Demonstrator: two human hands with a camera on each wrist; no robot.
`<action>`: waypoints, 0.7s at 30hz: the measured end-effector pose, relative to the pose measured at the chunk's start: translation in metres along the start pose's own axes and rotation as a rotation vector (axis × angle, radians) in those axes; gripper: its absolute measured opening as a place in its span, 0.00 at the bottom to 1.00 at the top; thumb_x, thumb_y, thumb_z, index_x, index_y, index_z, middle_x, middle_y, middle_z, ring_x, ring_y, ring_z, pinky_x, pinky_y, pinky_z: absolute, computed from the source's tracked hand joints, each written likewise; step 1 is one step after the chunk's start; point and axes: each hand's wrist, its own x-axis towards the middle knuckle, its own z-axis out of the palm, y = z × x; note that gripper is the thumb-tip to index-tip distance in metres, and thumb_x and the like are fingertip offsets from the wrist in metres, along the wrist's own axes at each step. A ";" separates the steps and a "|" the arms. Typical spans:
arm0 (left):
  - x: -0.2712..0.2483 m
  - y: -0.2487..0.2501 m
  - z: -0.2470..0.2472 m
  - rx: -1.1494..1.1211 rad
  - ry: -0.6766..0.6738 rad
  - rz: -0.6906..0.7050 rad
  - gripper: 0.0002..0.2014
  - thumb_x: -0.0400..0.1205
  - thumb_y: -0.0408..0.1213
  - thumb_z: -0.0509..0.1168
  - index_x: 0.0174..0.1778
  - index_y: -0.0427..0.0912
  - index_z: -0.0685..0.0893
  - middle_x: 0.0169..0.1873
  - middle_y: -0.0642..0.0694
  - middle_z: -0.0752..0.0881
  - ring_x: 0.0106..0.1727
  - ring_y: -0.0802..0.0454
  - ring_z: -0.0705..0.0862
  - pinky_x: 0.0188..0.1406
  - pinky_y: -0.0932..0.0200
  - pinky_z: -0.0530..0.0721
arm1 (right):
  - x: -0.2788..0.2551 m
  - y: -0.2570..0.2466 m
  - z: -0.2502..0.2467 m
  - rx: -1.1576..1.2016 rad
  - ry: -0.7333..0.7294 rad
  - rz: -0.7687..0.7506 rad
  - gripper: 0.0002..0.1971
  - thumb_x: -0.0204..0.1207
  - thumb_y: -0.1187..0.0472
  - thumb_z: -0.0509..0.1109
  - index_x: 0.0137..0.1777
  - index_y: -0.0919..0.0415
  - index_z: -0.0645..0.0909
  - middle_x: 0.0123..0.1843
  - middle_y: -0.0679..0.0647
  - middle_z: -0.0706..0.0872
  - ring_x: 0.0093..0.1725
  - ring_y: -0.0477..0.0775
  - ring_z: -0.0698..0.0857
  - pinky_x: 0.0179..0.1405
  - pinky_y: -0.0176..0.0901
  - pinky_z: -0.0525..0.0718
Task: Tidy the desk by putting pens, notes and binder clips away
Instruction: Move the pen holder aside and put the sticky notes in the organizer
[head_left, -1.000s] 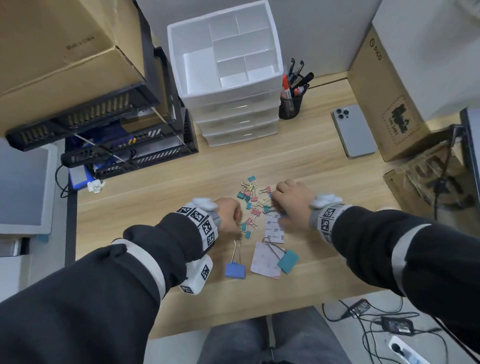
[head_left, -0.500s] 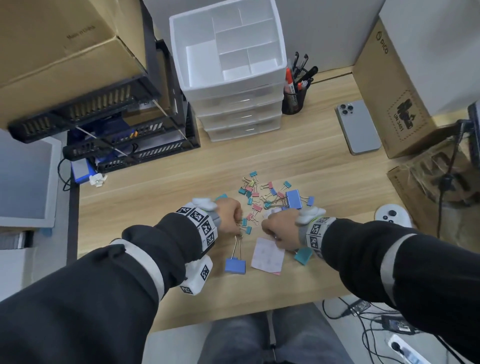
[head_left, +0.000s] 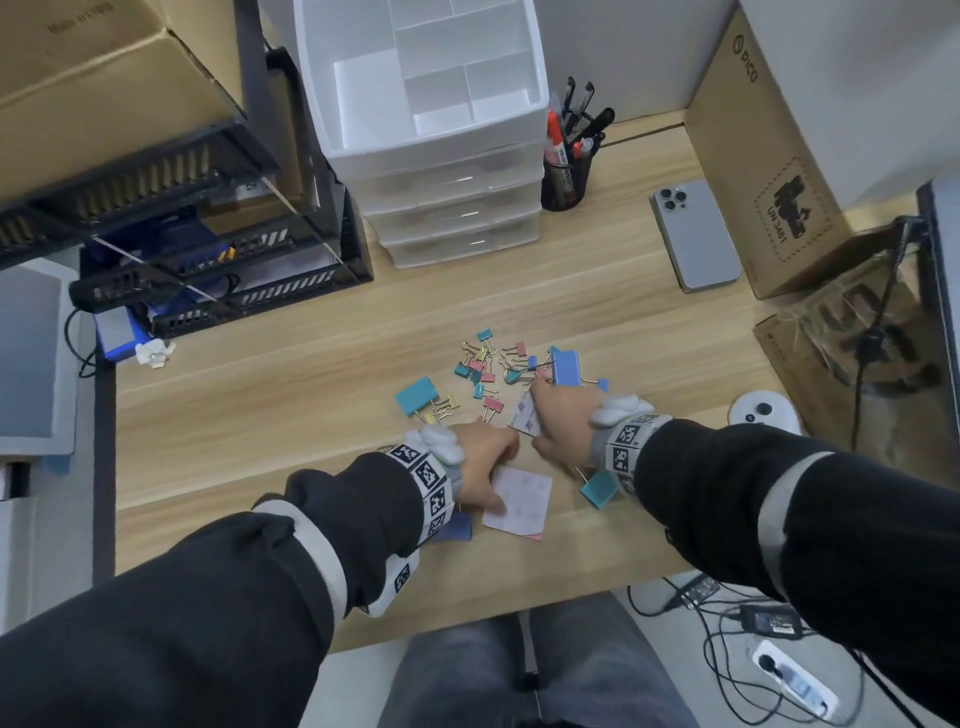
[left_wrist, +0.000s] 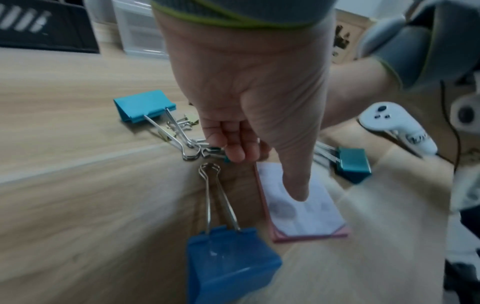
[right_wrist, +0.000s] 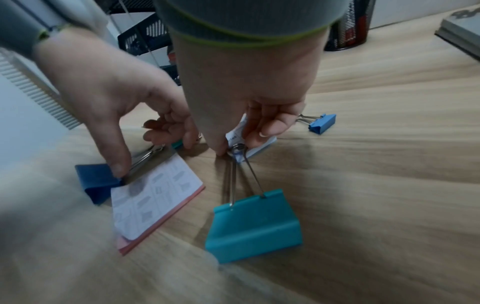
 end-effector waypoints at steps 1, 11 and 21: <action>0.001 0.001 0.001 0.034 -0.015 0.004 0.33 0.65 0.55 0.80 0.60 0.47 0.75 0.50 0.48 0.84 0.47 0.45 0.83 0.40 0.53 0.81 | 0.000 0.001 0.000 0.008 0.002 0.011 0.17 0.73 0.47 0.68 0.51 0.55 0.66 0.38 0.51 0.84 0.32 0.55 0.83 0.35 0.51 0.87; 0.001 0.024 0.005 0.230 -0.066 -0.026 0.28 0.67 0.39 0.78 0.62 0.46 0.76 0.59 0.42 0.73 0.42 0.44 0.76 0.34 0.50 0.75 | -0.003 0.003 -0.012 -0.007 0.042 -0.034 0.22 0.74 0.56 0.75 0.59 0.54 0.65 0.46 0.53 0.85 0.40 0.61 0.86 0.35 0.49 0.84; -0.009 0.005 0.003 -0.043 -0.021 -0.064 0.09 0.74 0.40 0.65 0.43 0.52 0.70 0.40 0.47 0.84 0.41 0.41 0.82 0.43 0.45 0.85 | -0.007 0.014 -0.013 0.170 0.246 -0.171 0.13 0.85 0.44 0.62 0.49 0.54 0.73 0.45 0.52 0.83 0.42 0.63 0.83 0.39 0.52 0.81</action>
